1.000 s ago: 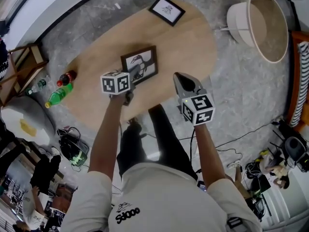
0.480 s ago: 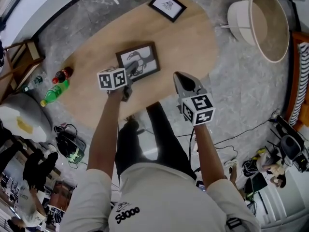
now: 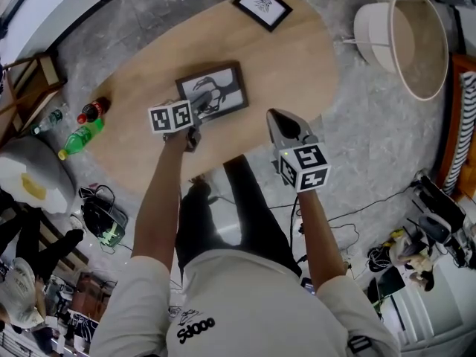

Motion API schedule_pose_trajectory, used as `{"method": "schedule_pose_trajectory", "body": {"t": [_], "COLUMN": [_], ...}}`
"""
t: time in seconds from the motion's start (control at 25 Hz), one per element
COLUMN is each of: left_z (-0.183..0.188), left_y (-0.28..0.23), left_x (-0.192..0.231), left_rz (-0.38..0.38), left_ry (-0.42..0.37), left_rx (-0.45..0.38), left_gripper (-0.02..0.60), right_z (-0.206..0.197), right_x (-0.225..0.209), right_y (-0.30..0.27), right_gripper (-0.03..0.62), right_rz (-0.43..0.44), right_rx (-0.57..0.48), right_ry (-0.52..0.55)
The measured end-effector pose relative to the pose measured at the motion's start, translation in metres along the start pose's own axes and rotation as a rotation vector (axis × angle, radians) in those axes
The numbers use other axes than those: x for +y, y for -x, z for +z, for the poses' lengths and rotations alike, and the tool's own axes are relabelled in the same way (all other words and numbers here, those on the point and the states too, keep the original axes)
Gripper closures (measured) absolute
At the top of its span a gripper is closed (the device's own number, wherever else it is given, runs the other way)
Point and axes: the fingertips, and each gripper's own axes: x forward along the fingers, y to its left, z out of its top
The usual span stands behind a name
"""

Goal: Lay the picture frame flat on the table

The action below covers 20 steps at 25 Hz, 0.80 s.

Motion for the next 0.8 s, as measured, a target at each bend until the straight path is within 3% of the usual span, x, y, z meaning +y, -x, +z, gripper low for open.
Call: {"method": "schedule_pose_trajectory", "body": {"t": [0.24,0.8], "left_z": [-0.009,-0.018], "left_y": [-0.003,0.005], "left_x": [0.013,0.026], "left_rz": [0.041,0.050], "left_ry": [0.015,-0.076], "left_rx": [0.015,0.042], "left_gripper": [0.324,0.308], "right_z": [0.003,0.000], "right_x": [-0.001,0.009], "right_y": [-0.003,-0.013], "right_gripper": [0.591,0.591], "right_rz": [0.004,-0.004], "right_rx": [0.010,0.021], "right_ry": [0.014,0.008]}}
